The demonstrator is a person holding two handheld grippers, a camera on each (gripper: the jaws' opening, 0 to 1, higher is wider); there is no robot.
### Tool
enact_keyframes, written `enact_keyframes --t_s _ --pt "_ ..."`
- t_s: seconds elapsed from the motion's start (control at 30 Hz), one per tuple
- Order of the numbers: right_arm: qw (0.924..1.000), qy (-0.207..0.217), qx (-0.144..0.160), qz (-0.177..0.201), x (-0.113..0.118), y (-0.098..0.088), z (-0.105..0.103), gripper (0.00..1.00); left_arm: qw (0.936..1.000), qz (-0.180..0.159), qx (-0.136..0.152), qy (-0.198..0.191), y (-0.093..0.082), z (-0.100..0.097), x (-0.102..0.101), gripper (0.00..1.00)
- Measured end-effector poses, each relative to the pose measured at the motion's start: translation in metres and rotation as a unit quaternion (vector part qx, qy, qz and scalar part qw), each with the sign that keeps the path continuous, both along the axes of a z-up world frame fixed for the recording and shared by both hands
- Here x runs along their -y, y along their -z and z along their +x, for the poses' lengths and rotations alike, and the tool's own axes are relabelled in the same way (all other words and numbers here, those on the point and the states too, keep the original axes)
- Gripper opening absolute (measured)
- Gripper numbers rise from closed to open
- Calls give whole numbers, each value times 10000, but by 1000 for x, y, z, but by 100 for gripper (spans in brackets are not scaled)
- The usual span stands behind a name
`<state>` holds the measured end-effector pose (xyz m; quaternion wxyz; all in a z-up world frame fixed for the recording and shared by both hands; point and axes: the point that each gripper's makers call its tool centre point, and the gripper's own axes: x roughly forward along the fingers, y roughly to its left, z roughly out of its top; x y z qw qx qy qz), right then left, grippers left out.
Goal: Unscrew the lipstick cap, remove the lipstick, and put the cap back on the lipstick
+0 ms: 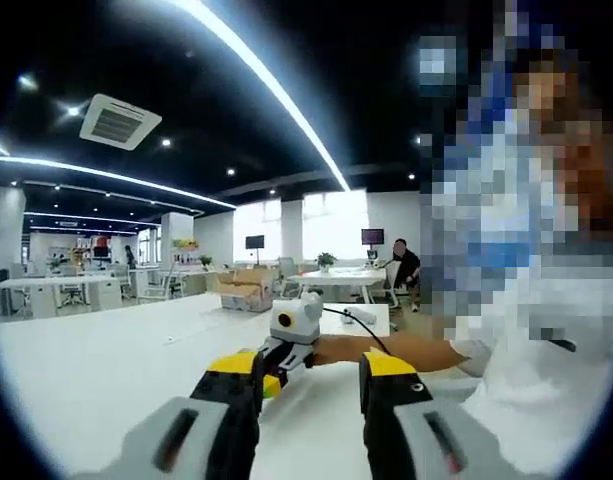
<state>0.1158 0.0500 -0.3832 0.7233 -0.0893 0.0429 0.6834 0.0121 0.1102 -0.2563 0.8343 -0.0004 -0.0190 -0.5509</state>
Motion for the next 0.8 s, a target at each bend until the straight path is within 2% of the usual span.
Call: enact_keyframes --t_s 0.17,0.4,0.8 --pt "9999 -22 104 -25 -1 5 1 10 10000 11 -3 3 1 2 -1 40" --pt "9998 189 57 -71 4 14 10 10 10000 16 0 -12 1 3 -3 40" --pt "9997 169 -36 161 8 14 11 10 10000 45 41 -50 0 2 -4 39"
